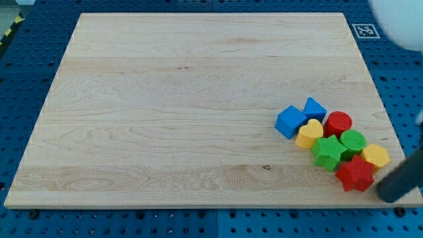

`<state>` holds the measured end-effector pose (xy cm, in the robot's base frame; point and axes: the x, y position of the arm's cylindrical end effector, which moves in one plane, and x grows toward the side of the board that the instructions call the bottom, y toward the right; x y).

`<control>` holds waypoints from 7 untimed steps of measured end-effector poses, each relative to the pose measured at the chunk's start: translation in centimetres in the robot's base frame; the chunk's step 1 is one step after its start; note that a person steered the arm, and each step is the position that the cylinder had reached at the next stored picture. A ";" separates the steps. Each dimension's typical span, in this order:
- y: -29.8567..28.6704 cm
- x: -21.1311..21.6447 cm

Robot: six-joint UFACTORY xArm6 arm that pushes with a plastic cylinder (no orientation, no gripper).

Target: Push the red star towards top center of the board

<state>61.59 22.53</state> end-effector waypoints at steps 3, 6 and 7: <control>-4.6 -0.9; 1.5 0.1; 0.9 -0.4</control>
<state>61.23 23.46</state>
